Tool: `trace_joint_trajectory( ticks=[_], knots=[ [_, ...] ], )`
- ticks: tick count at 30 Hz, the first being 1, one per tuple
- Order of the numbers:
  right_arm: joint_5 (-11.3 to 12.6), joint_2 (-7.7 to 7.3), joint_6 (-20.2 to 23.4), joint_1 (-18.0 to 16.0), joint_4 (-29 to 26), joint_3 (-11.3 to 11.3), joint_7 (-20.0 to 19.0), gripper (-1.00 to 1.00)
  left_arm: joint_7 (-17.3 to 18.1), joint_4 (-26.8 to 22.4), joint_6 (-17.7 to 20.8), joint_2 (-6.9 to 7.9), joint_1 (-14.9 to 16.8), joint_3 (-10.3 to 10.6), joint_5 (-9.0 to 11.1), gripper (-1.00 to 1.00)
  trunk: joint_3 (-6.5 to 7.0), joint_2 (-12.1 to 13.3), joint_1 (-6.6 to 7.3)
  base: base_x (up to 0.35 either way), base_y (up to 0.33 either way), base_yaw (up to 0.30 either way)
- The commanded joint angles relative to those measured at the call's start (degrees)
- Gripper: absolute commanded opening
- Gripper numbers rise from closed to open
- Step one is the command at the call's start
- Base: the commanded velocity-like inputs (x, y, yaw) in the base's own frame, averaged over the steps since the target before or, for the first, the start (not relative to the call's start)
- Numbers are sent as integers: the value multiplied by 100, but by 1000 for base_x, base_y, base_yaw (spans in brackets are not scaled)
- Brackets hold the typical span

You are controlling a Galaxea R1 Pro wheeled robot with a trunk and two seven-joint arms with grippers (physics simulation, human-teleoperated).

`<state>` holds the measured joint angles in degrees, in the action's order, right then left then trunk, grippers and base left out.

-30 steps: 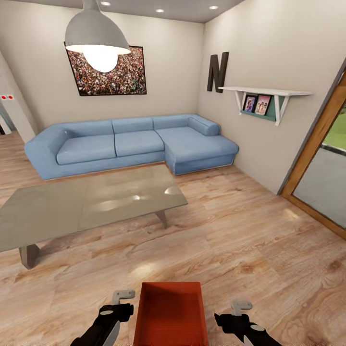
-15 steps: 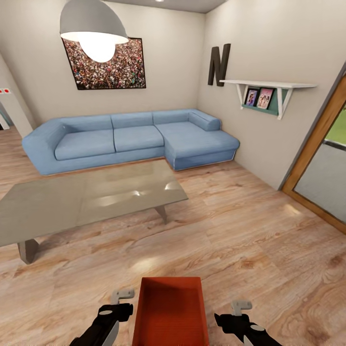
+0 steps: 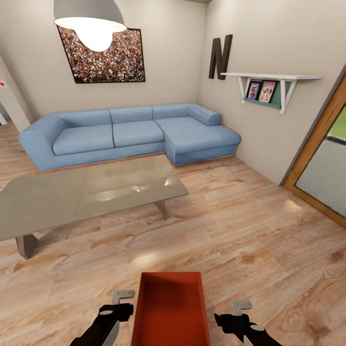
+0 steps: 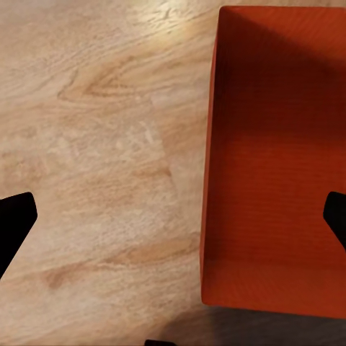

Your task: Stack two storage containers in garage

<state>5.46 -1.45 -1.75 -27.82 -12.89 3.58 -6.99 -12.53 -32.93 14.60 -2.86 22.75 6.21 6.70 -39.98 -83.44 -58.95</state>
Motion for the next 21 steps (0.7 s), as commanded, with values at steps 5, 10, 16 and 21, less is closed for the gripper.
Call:
trace_joint_trajectory(
  ticks=[5,10,16,21],
  knots=[
    [52,-4,-18,-4,5,37,-12,100,-48,-6,26,4,1,38,66,100,-142,-205,-110,0,0,0],
    [51,-4,-18,-4,5,37,-12,100,-41,-9,26,16,1,38,67,100,-278,-405,-220,0,0,0],
    [51,-4,-18,-4,5,37,-12,100,-30,-9,34,20,1,36,96,100,-441,-646,-352,0,0,0],
    [46,-4,-17,-4,5,45,-12,100,-28,-8,34,17,2,33,103,100,-577,-846,-461,0,0,0]
  ],
)
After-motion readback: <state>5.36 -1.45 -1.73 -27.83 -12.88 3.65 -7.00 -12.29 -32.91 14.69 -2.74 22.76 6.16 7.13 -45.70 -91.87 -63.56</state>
